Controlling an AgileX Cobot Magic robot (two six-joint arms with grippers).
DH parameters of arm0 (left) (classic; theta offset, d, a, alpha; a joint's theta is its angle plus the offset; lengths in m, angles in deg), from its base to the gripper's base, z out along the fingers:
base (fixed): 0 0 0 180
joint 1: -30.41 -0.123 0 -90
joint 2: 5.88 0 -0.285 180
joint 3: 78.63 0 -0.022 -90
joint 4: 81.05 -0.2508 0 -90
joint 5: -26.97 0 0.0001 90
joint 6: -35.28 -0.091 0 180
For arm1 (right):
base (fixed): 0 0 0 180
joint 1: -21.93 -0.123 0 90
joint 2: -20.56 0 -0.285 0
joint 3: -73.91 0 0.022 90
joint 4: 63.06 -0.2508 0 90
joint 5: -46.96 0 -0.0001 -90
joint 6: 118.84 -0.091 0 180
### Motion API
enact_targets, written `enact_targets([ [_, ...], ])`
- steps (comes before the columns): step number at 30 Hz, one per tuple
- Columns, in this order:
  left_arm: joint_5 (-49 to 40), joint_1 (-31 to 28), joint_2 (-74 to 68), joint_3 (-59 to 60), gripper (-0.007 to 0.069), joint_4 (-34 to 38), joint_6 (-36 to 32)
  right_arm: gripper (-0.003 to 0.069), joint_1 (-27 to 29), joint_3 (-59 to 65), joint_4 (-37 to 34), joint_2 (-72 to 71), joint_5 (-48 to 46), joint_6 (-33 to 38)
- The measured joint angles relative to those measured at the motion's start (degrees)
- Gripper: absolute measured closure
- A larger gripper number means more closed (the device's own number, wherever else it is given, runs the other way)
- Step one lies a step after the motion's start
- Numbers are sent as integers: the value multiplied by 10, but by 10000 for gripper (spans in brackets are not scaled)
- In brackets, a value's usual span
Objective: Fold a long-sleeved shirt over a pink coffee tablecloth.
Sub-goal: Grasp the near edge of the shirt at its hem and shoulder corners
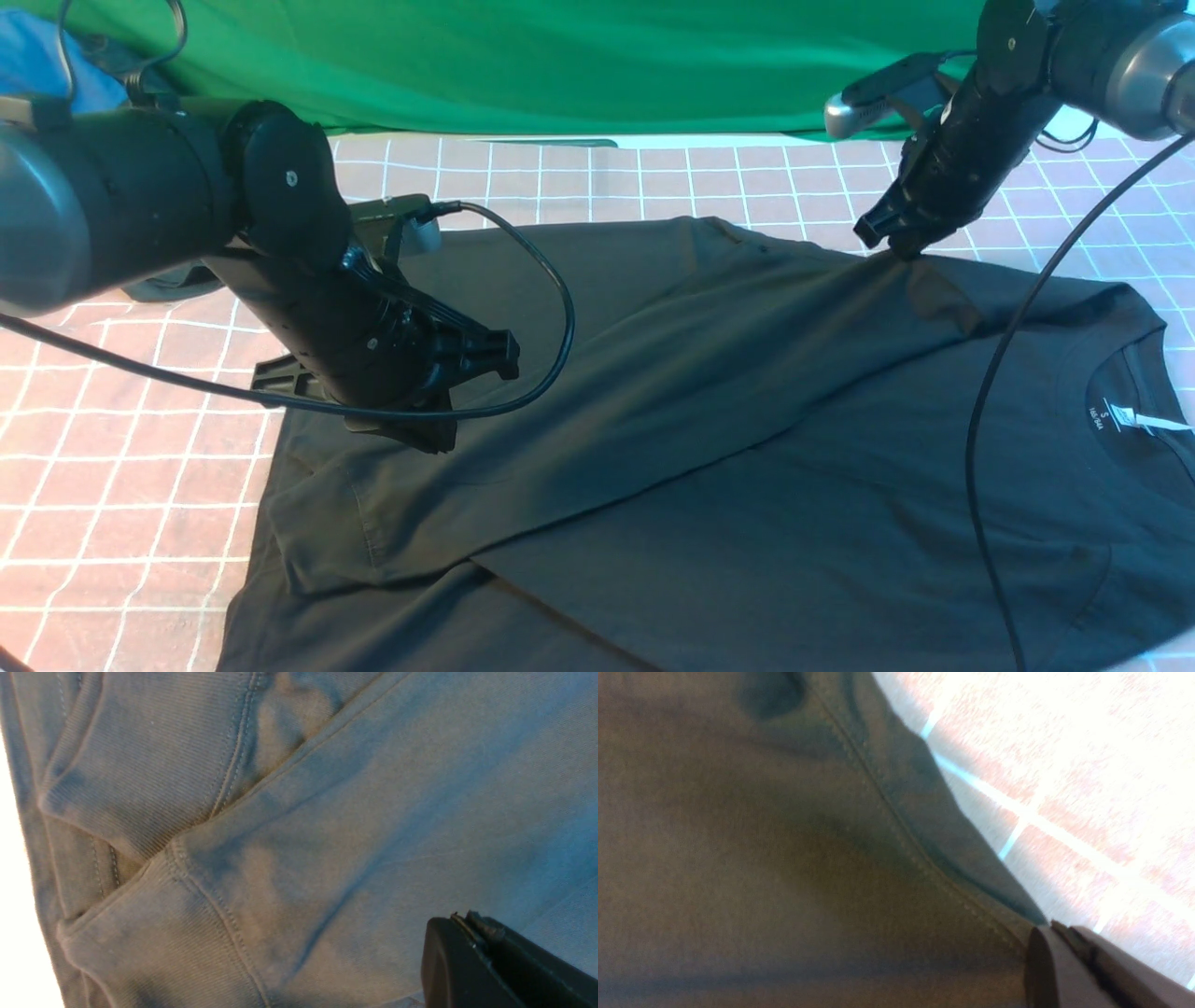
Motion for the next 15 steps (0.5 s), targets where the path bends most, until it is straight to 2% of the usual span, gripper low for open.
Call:
enact_targets([
  [15, 0, 0, 0, 0, 611, 0, -1, 615, 30, -2, 4, 0, 77, -26],
])
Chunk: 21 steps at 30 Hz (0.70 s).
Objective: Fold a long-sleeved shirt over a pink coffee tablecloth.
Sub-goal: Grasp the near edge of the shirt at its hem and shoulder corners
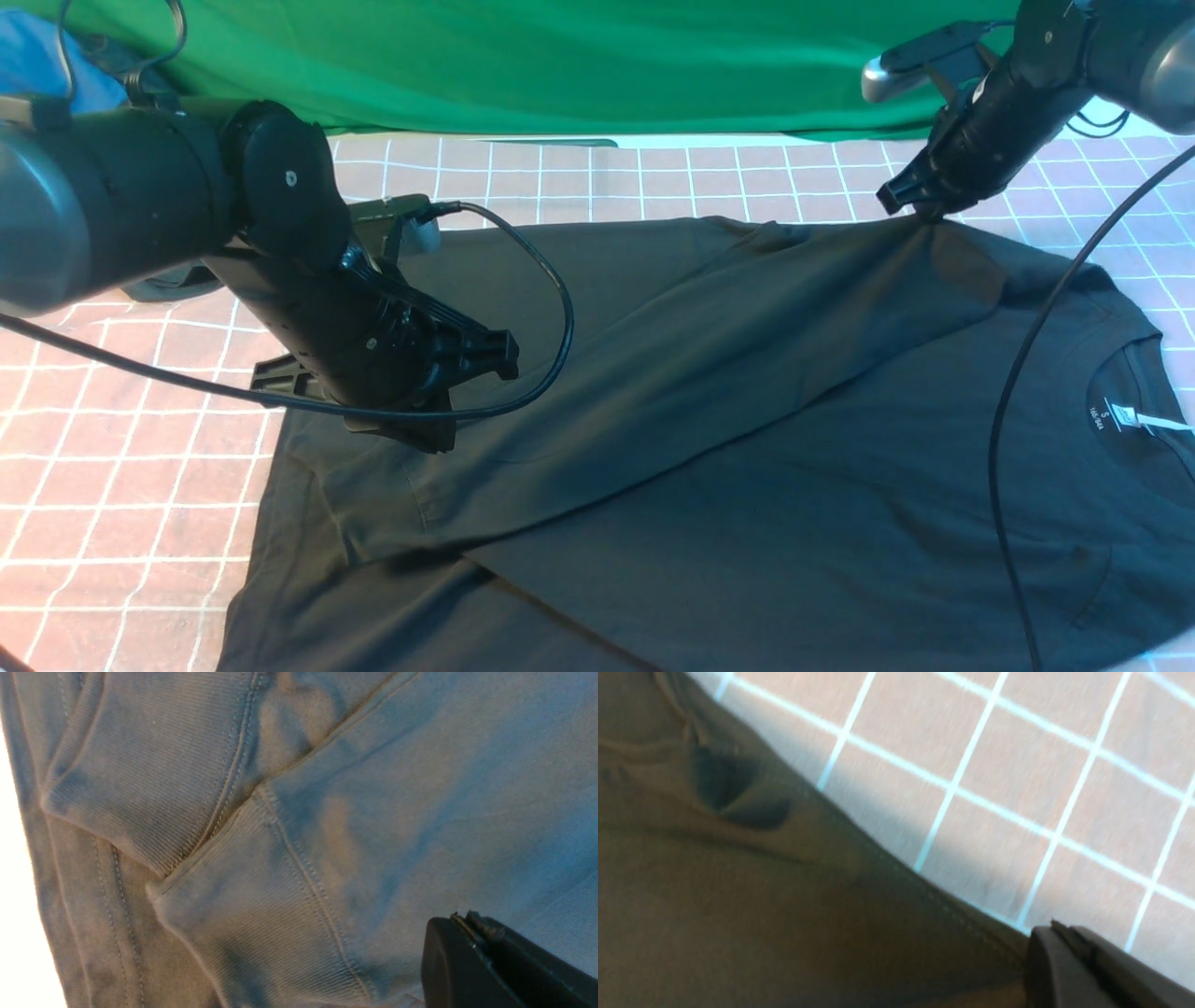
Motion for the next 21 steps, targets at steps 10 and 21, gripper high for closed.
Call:
enact_targets([
  [10, 0, 0, 0, 0, 611, -1, 0, 338, 1, -41, 105, 1, -25, -29],
  [21, -38, 0, 49, 1, 611, -7, 0, 620, 2, -52, -90, -144, -219, -14],
])
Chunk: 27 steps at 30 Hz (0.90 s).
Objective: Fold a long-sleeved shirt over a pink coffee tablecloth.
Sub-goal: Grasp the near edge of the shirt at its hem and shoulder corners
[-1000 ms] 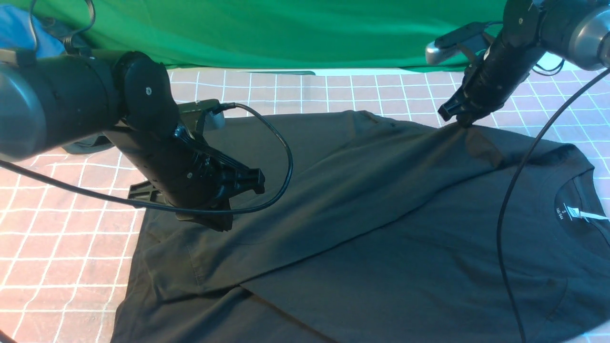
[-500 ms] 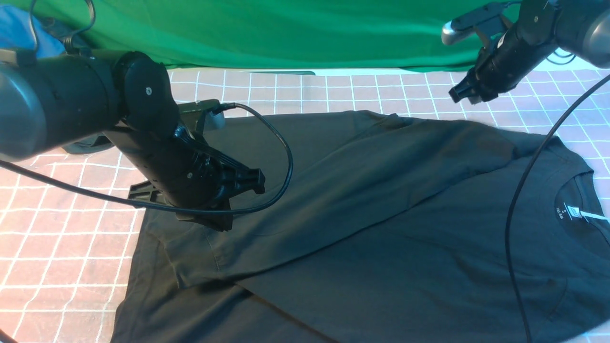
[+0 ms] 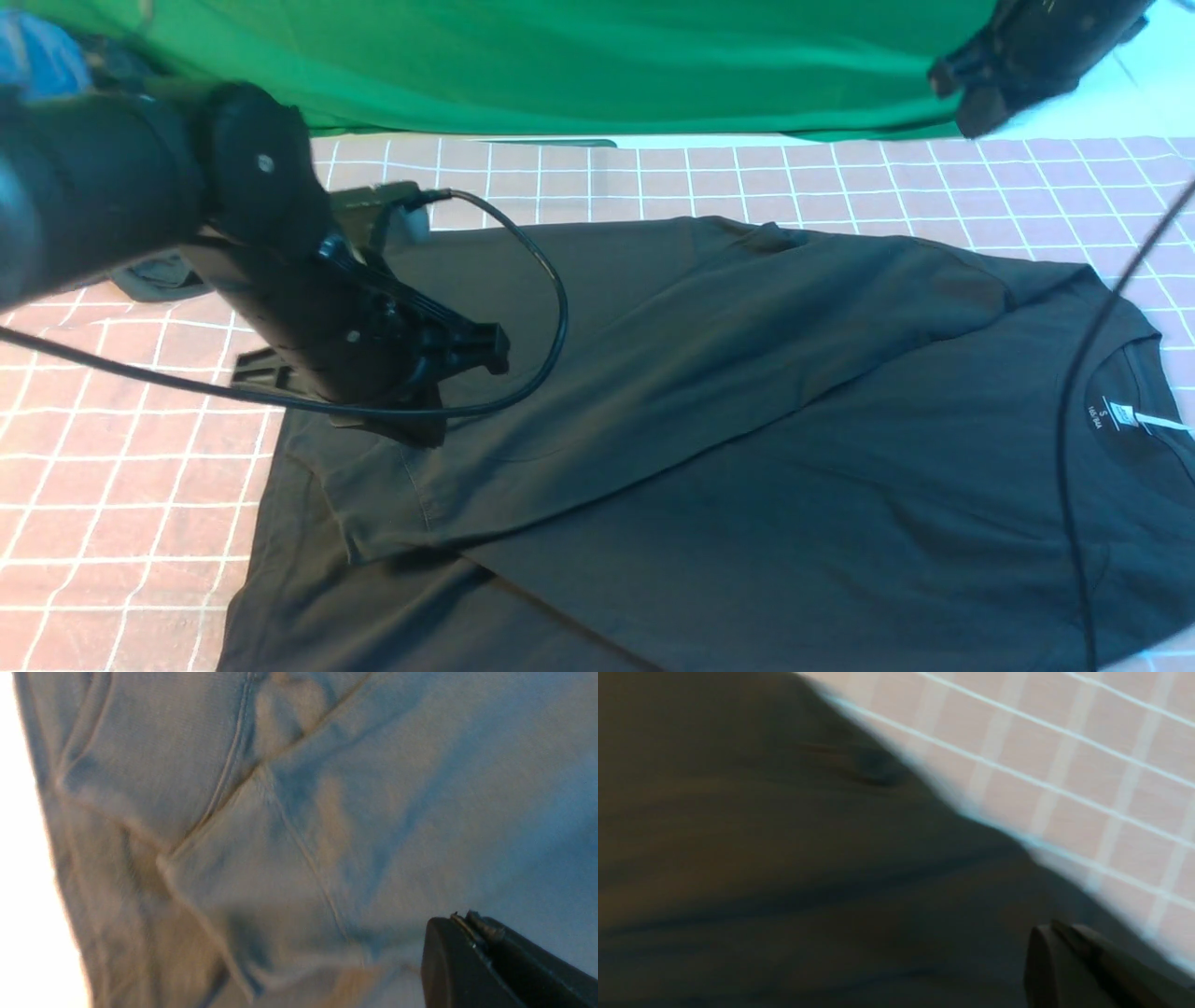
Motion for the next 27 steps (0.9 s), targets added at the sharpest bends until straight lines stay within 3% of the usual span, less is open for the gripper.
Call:
enact_targets([
  [8, -28, 0, 157, 83, 611, -6, 30, 620, -6, 245, -27, -194, -2, 15],
  [18, -44, 0, 302, 290, 611, -16, 138, 620, -7, 539, -39, -342, 107, 14],
  [20, -55, 0, 322, 329, 605, -37, 192, 620, -7, 576, -40, -359, 126, 14],
  [23, -74, 0, 325, 350, 567, -60, 233, 620, -7, 587, -40, -363, 133, 15],
  [27, -85, 0, 325, 359, 435, -105, 260, 621, -7, 589, -42, -363, 145, 15],
])
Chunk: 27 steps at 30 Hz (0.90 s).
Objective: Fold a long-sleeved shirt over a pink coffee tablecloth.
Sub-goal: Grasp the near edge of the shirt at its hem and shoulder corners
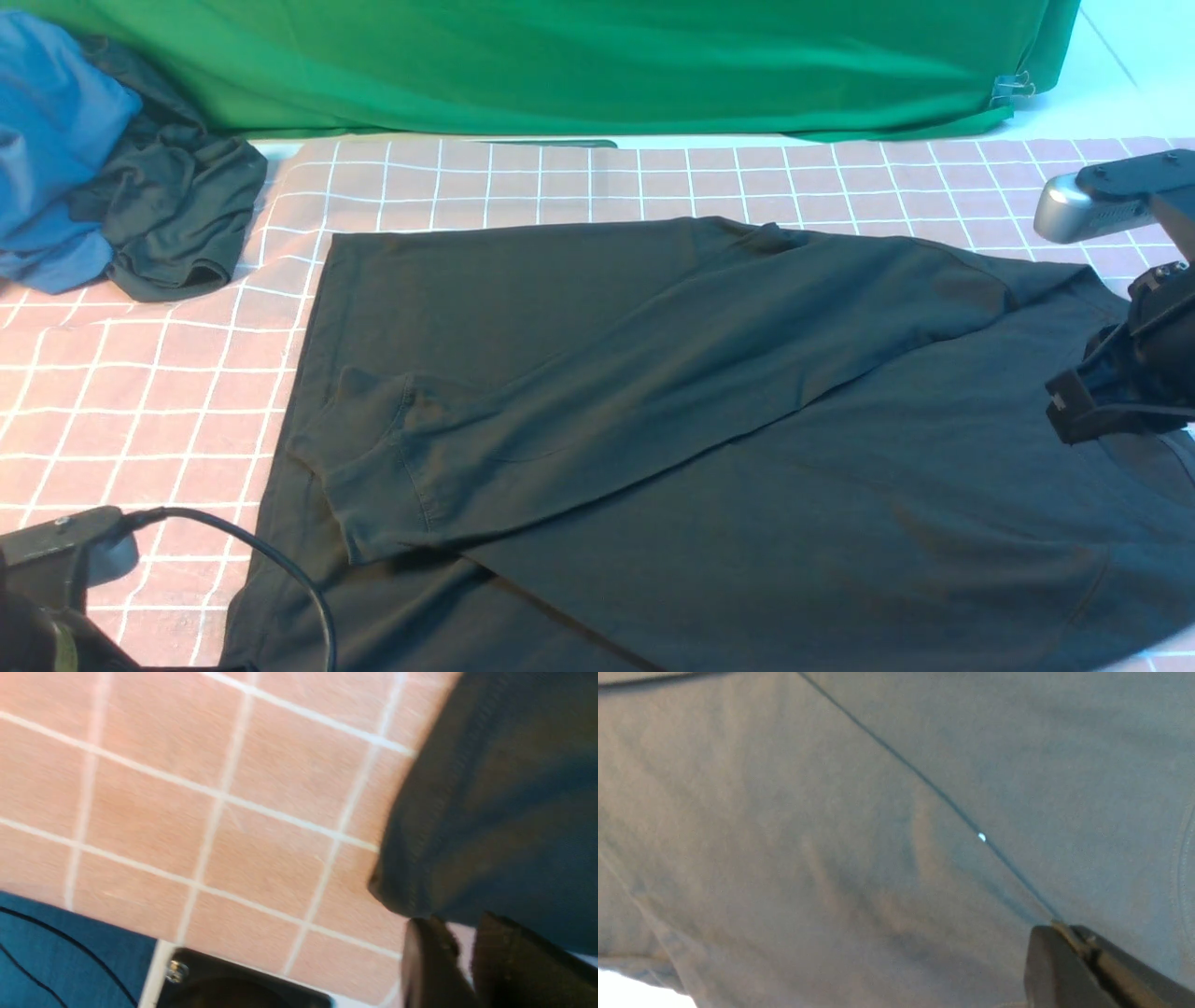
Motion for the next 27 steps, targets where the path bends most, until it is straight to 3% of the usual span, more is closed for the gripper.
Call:
enact_targets([
  [3, 3, 0, -3, 0, 309, -7, 1, 621, 0, 0, -14, 0, 4, 8],
  [5, 3, 0, -8, 0, 266, -7, 1, 621, 0, 0, -22, 0, 5, 16],
  [6, 3, 0, -22, 0, 195, -7, 1, 621, 0, 0, -38, 0, 8, 30],
  [11, 18, 0, -89, 0, 67, -7, -18, 621, 0, 0, -83, 0, 16, 67],
  [27, 85, 0, -220, -1, 73, 10, -47, 621, 0, 0, -97, 0, 17, 85],
])
